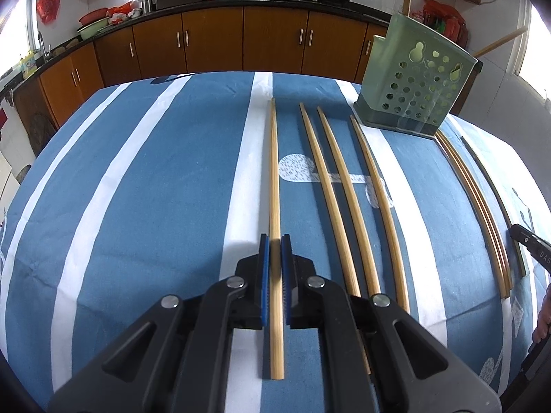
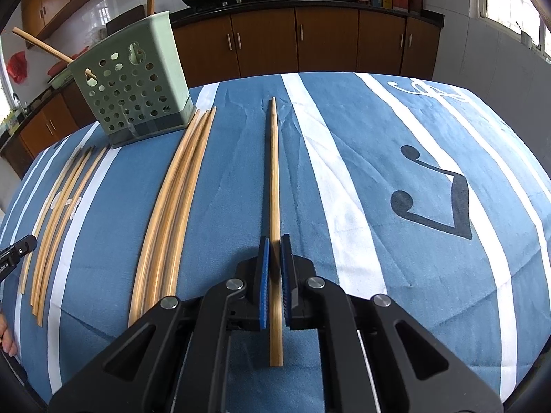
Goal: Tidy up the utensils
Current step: 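Lift both held chopsticks upright and carry them toward the green holder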
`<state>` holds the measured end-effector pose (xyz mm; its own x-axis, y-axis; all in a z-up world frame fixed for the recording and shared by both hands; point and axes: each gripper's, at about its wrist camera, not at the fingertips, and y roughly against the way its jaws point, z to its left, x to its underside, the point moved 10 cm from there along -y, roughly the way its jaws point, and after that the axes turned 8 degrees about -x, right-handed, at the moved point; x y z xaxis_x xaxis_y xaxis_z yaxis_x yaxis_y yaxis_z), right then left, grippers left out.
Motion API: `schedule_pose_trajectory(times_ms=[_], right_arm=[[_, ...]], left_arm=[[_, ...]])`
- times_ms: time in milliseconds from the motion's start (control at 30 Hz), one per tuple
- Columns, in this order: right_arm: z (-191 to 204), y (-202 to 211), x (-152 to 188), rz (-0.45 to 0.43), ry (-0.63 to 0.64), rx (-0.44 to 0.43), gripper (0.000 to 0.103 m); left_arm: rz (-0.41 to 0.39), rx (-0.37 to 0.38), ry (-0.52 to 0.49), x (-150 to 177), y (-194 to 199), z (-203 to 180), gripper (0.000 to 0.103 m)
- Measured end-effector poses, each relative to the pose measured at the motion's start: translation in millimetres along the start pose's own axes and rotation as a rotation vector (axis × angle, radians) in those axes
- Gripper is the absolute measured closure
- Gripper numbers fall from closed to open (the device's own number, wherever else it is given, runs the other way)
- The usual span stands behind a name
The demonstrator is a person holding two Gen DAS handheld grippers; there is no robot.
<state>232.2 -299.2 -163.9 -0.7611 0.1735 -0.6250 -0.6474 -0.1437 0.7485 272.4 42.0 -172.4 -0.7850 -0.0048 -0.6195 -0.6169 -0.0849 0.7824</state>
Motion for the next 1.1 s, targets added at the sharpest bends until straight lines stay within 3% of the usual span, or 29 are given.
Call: schedule_pose_trajectory(times_ms=[233,533,900,1100], right_arm=[[-1,35,-21,-0.104,-0.023,-0.019,0.096],[-1,82,-60,-0.246,-0.021,-0.031,0.096],[3,111,-84,-0.332,-0.009,-0.044,0.096],[11,121,-98,-0.362,0.009,-0.052,0.096]], left_arm=[[-0.032,0.023,0.024,-7,20,6,0.095],[-0.185,0.049,0.068,-50,75,14,0.095],[-0.322,0.067,0.09,-89,127,18,0.096],[-0.357,0.066,0.061,-103,142,14,0.096]])
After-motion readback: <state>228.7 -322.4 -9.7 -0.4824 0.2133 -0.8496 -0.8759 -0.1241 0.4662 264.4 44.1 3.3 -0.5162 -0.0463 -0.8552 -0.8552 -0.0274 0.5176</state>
